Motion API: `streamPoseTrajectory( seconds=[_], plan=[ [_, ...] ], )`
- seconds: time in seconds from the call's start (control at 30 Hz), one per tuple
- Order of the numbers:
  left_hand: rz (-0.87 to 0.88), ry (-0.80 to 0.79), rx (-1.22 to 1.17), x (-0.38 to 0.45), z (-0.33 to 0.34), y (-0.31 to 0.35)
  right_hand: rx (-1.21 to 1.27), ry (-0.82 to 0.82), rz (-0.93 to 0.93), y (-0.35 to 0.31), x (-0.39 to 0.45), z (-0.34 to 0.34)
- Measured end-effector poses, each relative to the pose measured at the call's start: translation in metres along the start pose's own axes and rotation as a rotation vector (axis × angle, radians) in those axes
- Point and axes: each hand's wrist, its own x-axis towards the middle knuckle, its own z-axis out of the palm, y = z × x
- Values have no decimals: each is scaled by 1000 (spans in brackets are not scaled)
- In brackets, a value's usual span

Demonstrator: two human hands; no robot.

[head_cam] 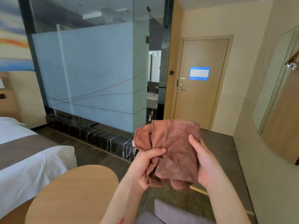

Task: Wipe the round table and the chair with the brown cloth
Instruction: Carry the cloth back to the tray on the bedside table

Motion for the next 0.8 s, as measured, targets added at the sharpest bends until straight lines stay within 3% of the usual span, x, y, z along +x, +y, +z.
streamPoseTrajectory(
  seconds=[0.2, 0.37, 0.63, 0.8],
  plan=[
    [80, 85, -24, -32, -43, 39, -64, -56, 23, 24, 10, 65],
    [174, 174, -25, -91, -113, 97, -97, -158, 51, 68, 18, 165],
    [244, 398, 61, -265, -291, 229, -61, -371, 111, 213, -1, 417],
    [374, 607, 161, -386, -378, 325, -82, -547, 154, 284, -30, 585]
  ],
)
